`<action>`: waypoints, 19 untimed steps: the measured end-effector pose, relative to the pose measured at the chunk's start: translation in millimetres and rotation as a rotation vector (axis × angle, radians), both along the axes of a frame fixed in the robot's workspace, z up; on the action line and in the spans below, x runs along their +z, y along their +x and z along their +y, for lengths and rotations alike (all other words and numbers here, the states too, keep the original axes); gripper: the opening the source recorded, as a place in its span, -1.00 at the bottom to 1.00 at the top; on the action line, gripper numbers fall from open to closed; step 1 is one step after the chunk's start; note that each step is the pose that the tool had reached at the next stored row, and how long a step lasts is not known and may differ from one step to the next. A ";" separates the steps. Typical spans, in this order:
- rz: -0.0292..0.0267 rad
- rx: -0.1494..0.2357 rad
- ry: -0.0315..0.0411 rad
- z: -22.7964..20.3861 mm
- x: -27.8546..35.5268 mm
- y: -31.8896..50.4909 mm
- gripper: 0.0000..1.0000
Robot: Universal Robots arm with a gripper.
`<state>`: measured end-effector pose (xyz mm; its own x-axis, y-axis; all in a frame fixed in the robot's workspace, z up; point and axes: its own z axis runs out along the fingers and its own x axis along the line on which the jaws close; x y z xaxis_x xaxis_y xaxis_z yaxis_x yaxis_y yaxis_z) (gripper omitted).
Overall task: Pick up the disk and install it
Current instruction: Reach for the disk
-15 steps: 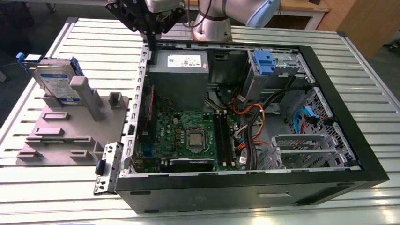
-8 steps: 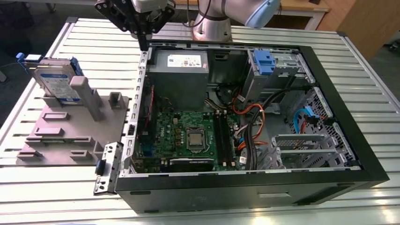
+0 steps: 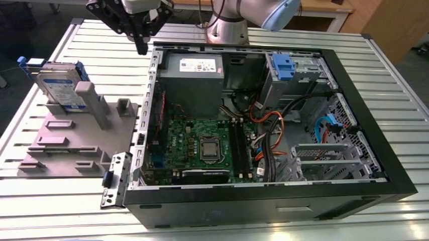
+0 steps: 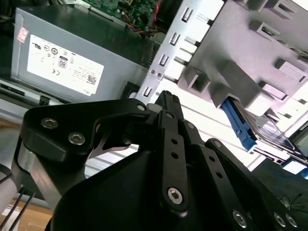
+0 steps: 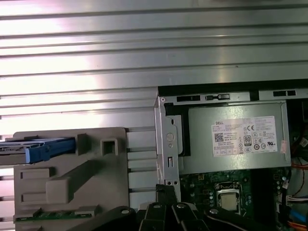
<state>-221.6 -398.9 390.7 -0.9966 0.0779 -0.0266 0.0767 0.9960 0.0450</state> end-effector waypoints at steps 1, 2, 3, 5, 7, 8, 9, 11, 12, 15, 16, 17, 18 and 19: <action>0.0000 0.000 0.0000 0.0 -0.2 -2.5 -0.79; -0.0001 -0.001 0.0000 0.0 -0.4 -5.0 -0.79; 0.0001 -0.001 0.0000 0.0 -0.5 -7.6 -0.79; 0.0000 -0.002 0.0000 0.1 -0.7 -13.0 -0.79; 0.0000 -0.002 0.0000 0.1 -1.0 -17.5 -0.79; 0.0000 -0.003 0.0000 0.1 -1.1 -19.6 -0.79; 0.0000 -0.003 0.0000 0.1 -1.1 -21.6 -0.79; 0.0001 -0.004 -0.0001 0.1 -1.3 -25.7 -0.79; 0.0000 -0.005 0.0000 0.1 -1.4 -27.7 -0.79; 0.0000 -0.006 0.0000 0.2 -1.6 -33.0 -0.79; -0.0001 -0.006 0.0000 0.2 -1.6 -34.5 -0.79; 0.0000 -0.007 0.0000 0.1 -1.6 -36.0 -0.79; -0.0001 -0.007 0.0001 0.2 -1.7 -37.2 -0.79; 0.0000 -0.008 0.0000 0.2 -1.7 -38.1 -0.79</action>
